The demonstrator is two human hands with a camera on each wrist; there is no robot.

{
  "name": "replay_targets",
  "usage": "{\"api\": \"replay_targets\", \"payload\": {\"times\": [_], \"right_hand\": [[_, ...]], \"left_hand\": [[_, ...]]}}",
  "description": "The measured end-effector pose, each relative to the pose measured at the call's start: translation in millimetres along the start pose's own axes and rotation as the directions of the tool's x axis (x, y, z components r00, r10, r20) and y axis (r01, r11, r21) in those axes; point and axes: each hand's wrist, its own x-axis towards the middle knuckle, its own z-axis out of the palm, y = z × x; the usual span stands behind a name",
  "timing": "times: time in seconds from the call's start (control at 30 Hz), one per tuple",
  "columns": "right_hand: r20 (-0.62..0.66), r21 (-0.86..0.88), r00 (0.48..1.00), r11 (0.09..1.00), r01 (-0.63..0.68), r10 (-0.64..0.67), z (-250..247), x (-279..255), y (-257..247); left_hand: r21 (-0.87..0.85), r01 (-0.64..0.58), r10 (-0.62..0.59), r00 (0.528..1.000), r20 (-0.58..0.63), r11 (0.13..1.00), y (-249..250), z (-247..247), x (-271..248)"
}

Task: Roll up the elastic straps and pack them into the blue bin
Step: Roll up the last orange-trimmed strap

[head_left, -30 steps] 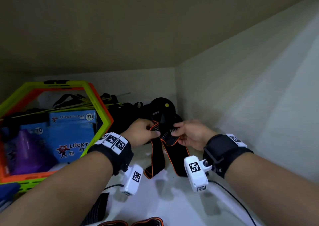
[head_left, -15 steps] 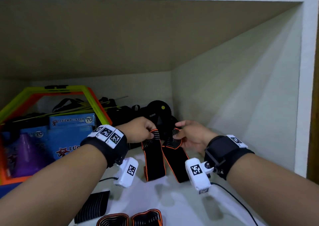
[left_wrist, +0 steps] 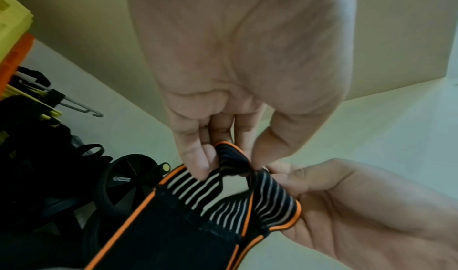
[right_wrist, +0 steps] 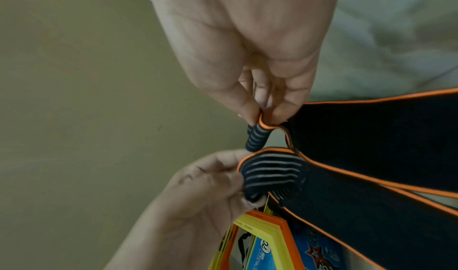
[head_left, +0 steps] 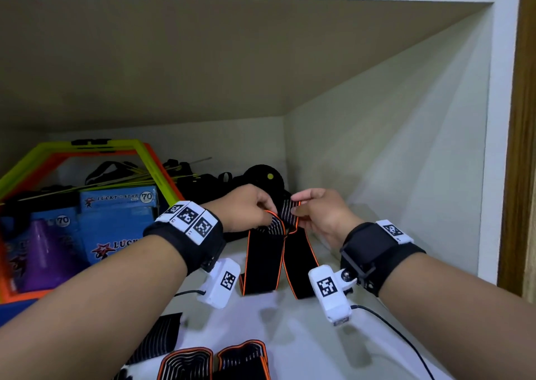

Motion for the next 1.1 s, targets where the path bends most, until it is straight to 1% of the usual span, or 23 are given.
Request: {"api": "replay_targets", "payload": {"times": [0.13,0.23,0.27,0.33,0.43,0.53,0.63,0.73,0.83,0.93,1.1], "right_hand": [[-0.098,-0.055,0.991,0.995,0.087,-0.093,-0.9,-2.7,-6.0],[-0.171,0.012,0.980,0.995,0.104,-0.100,-2.6,-0.7,-7.4],[-0.164,0.036,0.983,0.995,0.094,-0.087,-3.5,-1.4,-7.9],[-0.099,0.089,0.993,0.993,0.073,-0.064,-4.8,-5.9,-8.1],[-0.021,0.119,0.998,0.991,0.056,-0.054,-3.8,-12.9,-5.4],[0.006,0.156,0.999,0.987,0.046,-0.048,-3.0,-18.9,-3.5],[0.035,0.283,0.999,0.959,0.021,-0.032,-5.3,-23.6,-5.6],[0.051,0.432,0.999,0.902,-0.005,-0.018,-8.1,-25.4,-8.8],[0.039,0.538,0.999,0.843,-0.010,-0.013,-12.8,-24.4,-11.1],[0.053,0.596,0.999,0.802,-0.029,-0.004,-20.2,-21.3,-12.4],[0.144,0.583,0.990,0.809,-0.073,-0.014,-25.7,-22.3,-7.4]], "left_hand": [[0.015,-0.097,0.097,0.992,-0.080,0.995,14.0,-3.2,-2.2],[-0.044,-0.151,0.142,0.977,-0.162,0.988,19.2,-3.8,-3.4],[-0.074,-0.154,0.137,0.972,-0.193,0.985,19.8,-3.5,-3.3],[-0.141,-0.165,0.122,0.954,-0.273,0.976,19.8,-1.8,-2.1],[-0.189,-0.215,0.116,0.896,-0.429,0.958,19.4,3.0,0.2],[-0.219,-0.268,0.122,0.849,-0.514,0.938,22.5,8.5,1.6],[-0.239,-0.283,0.120,0.839,-0.530,0.929,25.4,15.5,3.7],[-0.242,-0.298,0.120,0.822,-0.557,0.923,28.5,22.5,6.1],[-0.234,-0.301,0.117,0.808,-0.577,0.925,32.6,26.9,7.3],[-0.260,-0.320,0.135,0.827,-0.546,0.911,34.7,33.1,6.7],[-0.296,-0.312,0.154,0.878,-0.454,0.903,42.1,49.9,6.2]]}}
